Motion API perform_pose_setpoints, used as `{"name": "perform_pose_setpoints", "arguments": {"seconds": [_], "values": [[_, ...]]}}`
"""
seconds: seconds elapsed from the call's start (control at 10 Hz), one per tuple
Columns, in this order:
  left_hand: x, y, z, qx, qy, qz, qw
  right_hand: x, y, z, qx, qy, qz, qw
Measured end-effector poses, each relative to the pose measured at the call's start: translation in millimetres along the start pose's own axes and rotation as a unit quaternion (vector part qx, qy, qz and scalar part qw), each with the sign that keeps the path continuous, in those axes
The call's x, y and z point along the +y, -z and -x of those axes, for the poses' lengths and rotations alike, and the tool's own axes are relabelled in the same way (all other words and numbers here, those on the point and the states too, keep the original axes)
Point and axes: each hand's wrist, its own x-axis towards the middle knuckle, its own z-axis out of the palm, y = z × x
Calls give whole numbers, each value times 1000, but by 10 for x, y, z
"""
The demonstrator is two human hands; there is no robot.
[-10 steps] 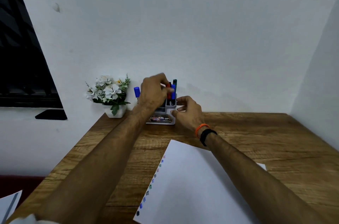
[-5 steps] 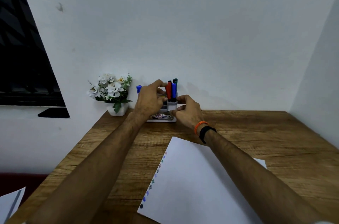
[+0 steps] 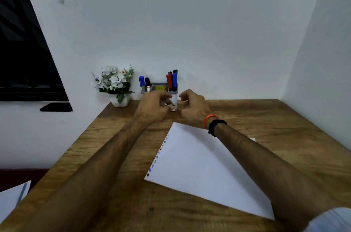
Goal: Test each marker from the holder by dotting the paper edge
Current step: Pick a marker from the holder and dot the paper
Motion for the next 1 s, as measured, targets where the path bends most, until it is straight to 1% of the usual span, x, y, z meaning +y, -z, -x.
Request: {"name": "perform_pose_setpoints", "arguments": {"seconds": [0.1,0.2,0.3,0.4,0.5,0.6,0.8,0.9,1.0], "values": [[42,-28,273,-66,-18,-32,997,3,101,288,-28,8,56,998],[130,-41,532,-148,-30,-69,986,50,190,585,-16,37,130,991],[184,-77,726,-230,-58,-115,965,134,246,851,-53,49,221,973],[191,-180,784,-278,-70,-158,945,251,262,1002,-91,40,276,956],[215,-326,683,-279,-61,-164,944,368,321,943,-140,15,283,949],[238,-507,507,-263,-49,-172,948,483,387,755,-180,-32,250,951],[241,-730,144,-246,-26,-167,955,651,421,344,-182,-74,215,957],[188,-818,4,-247,-15,-170,954,758,385,186,-190,-82,215,955],[208,-792,-84,-231,-29,-177,956,679,485,155,-178,-70,212,958]]}}
